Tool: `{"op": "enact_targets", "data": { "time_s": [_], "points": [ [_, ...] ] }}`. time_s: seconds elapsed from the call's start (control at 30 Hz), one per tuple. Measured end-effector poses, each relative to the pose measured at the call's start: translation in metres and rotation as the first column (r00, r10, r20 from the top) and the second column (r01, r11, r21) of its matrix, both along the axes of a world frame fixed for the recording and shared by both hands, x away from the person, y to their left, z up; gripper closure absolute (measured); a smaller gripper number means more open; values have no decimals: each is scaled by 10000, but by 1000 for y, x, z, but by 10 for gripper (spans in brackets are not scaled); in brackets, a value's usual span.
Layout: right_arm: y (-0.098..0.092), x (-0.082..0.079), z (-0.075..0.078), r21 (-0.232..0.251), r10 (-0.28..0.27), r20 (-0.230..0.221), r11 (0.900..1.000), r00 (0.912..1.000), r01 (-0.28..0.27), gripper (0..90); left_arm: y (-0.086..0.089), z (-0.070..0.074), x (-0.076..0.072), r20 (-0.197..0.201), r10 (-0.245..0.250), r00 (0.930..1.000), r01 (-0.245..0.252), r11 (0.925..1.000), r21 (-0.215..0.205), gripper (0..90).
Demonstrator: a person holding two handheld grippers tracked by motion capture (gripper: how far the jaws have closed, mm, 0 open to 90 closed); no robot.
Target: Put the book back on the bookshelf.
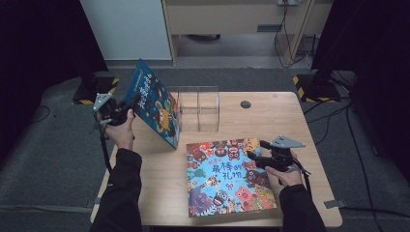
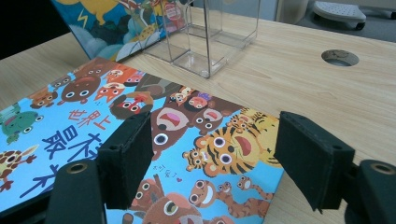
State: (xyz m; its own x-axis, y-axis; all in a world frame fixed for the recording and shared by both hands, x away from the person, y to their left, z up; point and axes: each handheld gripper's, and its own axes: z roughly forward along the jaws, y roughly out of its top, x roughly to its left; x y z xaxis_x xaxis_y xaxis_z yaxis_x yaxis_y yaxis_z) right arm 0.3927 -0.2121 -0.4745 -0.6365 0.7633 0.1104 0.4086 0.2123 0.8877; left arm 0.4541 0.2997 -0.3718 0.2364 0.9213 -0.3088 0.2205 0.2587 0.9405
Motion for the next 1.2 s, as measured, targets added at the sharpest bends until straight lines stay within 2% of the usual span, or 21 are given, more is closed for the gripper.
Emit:
{"op": "enact_targets", "data": {
  "time_s": [0.17, 0.4, 0.57, 0.63, 0.7, 0.83, 0.93, 1.03, 1.1, 1.2],
  "points": [
    [-1, 0, 1, 64, -21, 30, 10000, 10000, 20, 272, 4, 2, -7, 105, -43, 9999, 43, 10000, 55, 559],
    [-3, -1, 3, 200, -131, 1, 9997, 9999, 131, 258, 10, 13, -24, 402, -285, 9988, 286, 9996, -30, 440],
    [-4, -3, 5, 193, -180, 62, 9997, 9998, 179, 254, 14, 17, -40, 183, -219, 9996, 215, 9995, 243, 399],
    [-4, -3, 7, 237, -240, 30, 9994, 9997, 239, 248, 15, 16, -46, 85, -365, 9993, 362, 9985, 413, 395],
    [-5, -5, 8, 237, -277, -1, 9993, 9996, 276, 242, 15, 15, -55, -36, -476, 9989, 477, 9972, 568, 389],
    [-7, -7, 11, 266, -404, -54, 9988, 9992, 405, 224, 17, 8, -71, -188, -785, 9967, 794, 9953, 560, 376],
    [-9, -10, 13, 222, -495, -38, 9985, 9988, 495, 218, 18, 2, -82, -266, -1057, 9940, 1066, 9937, 350, 362],
    [-11, -13, 13, 104, -617, -30, 9980, 9981, 617, 213, 14, -8, -92, -373, -1217, 9919, 1234, 9913, 465, 353],
    [-13, -14, 13, 105, -690, -37, 9976, 9976, 690, 208, 11, -16, -97, -472, -1465, 9881, 1489, 9875, 523, 352],
    [-15, -16, 11, 43, -784, -108, 9969, 9969, 785, 198, 3, -31, -101, -624, -1742, 9827, 1769, 9833, 424, 350]
  ]
}}
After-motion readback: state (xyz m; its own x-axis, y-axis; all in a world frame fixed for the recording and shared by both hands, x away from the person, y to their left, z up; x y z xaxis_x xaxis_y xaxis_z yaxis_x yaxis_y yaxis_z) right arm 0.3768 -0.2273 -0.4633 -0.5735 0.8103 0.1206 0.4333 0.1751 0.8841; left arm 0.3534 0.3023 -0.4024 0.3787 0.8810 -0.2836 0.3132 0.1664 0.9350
